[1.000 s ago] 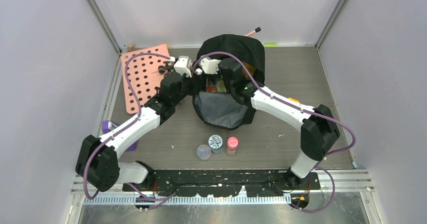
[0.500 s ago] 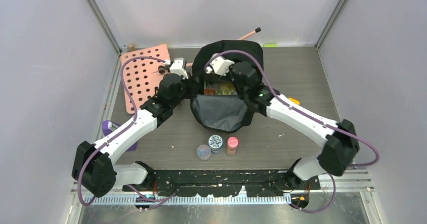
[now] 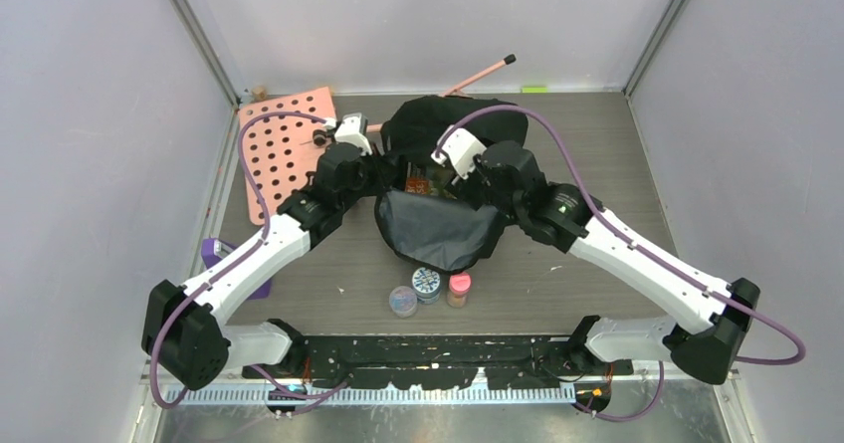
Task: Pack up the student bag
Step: Place the book in the student bag, then zip the student bag at the center of the board.
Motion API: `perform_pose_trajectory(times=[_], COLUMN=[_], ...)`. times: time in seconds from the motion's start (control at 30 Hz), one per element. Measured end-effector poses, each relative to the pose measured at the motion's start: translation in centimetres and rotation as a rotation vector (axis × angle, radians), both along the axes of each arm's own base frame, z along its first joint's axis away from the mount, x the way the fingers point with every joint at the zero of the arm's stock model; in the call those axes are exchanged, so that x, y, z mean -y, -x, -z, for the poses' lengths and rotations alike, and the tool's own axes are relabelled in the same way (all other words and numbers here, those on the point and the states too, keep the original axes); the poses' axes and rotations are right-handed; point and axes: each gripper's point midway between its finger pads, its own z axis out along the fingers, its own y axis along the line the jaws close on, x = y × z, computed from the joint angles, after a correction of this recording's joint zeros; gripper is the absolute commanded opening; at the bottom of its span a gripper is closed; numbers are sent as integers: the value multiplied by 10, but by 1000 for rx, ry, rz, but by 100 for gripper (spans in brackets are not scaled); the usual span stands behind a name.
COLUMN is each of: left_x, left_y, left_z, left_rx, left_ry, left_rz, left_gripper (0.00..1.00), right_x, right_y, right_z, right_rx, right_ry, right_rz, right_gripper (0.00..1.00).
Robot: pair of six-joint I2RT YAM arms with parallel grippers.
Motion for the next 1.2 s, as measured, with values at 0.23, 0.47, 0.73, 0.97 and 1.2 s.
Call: perform_pose_trajectory(times=[0.23, 0.47, 0.73, 0.97, 1.2], left_x=[-3, -11, -11, -10, -10], left_y=[1, -2, -3, -5, -6], left_z=[3, 7, 8, 10, 10], left_rx=[-33, -56, -66, -66, -64], left_ry=[16, 24, 36, 36, 39], left_rz=[-32, -73, -82, -83, -82], left_gripper=[0, 0, 0, 0, 0], right_x=[8, 14, -13, -40, -33], right_y=[26, 22, 0, -36, -76], right_z=[15, 25, 43, 82, 100], right_rx=[-108, -88, -51, -62, -75], right_ry=[-124, -255, -329, -258, -219], right_rz=[23, 126, 124, 126, 163], right_gripper=[76, 54, 51, 49, 49])
